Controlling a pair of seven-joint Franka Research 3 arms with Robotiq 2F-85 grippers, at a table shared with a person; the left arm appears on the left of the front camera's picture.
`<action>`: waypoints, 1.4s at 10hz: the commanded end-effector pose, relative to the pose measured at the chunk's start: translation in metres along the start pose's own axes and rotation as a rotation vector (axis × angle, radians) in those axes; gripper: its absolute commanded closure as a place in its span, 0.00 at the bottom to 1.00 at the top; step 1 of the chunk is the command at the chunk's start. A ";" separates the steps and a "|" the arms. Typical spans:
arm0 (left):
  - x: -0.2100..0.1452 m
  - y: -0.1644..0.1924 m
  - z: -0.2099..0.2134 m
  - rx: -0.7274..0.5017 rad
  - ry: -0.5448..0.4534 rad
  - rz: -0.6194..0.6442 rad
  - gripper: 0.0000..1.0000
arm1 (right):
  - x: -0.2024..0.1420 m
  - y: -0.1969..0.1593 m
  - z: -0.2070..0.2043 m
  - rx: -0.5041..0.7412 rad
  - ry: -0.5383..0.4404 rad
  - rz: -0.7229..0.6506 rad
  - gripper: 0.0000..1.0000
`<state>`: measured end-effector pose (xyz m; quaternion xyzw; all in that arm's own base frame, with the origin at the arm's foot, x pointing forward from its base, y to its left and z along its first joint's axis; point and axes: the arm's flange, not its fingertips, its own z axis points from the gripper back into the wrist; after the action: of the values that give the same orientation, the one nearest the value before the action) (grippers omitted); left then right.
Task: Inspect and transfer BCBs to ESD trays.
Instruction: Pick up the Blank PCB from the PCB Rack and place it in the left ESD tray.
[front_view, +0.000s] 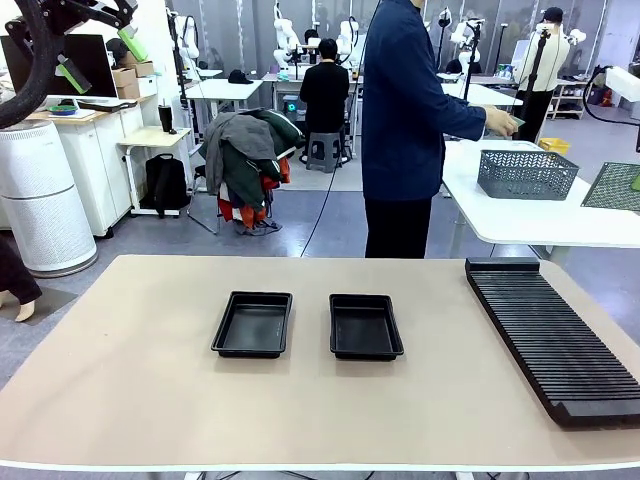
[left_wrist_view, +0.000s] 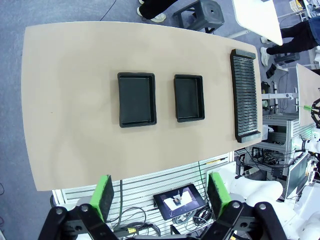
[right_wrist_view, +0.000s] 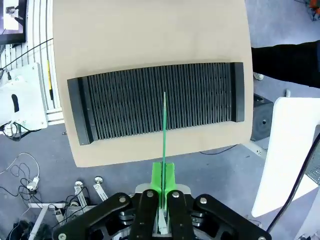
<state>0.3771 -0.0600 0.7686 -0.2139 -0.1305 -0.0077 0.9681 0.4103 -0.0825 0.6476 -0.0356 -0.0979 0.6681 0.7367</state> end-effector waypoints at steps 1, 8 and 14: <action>-0.001 0.001 -0.001 -0.001 0.002 -0.007 0.00 | 0.000 0.001 -0.001 0.003 0.000 0.001 1.00; -0.001 0.001 -0.001 -0.001 0.002 -0.007 0.00 | 0.000 0.001 -0.001 0.003 0.000 0.001 1.00; -0.001 0.001 -0.001 -0.001 0.002 -0.007 0.00 | 0.029 -0.010 -0.025 0.106 -0.192 -0.273 0.97</action>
<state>0.3771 -0.0600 0.7686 -0.2139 -0.1305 -0.0078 0.9681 0.4235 -0.0691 0.6281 0.0391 -0.1212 0.6127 0.7800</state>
